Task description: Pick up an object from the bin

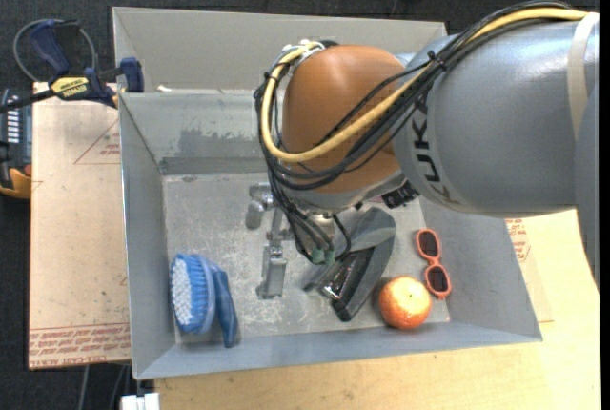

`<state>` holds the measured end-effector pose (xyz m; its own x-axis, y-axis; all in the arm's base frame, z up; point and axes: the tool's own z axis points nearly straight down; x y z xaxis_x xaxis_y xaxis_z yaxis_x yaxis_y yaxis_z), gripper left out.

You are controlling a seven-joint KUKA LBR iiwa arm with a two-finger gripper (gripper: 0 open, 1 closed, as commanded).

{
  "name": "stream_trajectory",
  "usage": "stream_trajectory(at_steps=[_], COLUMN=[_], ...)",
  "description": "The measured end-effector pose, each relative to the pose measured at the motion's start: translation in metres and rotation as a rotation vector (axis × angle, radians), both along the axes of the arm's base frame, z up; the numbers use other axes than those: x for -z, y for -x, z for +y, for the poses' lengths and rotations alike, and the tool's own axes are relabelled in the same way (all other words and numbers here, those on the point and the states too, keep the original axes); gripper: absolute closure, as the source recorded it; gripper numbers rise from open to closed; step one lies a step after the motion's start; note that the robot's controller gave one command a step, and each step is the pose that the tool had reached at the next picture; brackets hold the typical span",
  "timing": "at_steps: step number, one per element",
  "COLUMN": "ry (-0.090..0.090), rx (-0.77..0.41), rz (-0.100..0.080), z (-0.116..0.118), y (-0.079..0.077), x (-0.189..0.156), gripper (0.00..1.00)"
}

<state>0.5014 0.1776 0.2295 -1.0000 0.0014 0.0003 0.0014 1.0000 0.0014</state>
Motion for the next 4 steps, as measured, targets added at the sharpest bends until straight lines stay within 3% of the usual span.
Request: stream_trajectory(at_steps=[1, 2, 3, 4], ry=[0.000, -0.002, 0.000, -0.002], rx=[0.001, 0.046, 0.063, 0.055], rz=[0.000, -0.001, -0.006, -0.002], z=[0.001, 0.064, 0.048, 0.055], y=[0.000, -0.007, -0.010, 0.018], x=[0.000, 0.031, 0.038, 0.055], gripper=[0.00, 0.00, 0.00, 0.00])
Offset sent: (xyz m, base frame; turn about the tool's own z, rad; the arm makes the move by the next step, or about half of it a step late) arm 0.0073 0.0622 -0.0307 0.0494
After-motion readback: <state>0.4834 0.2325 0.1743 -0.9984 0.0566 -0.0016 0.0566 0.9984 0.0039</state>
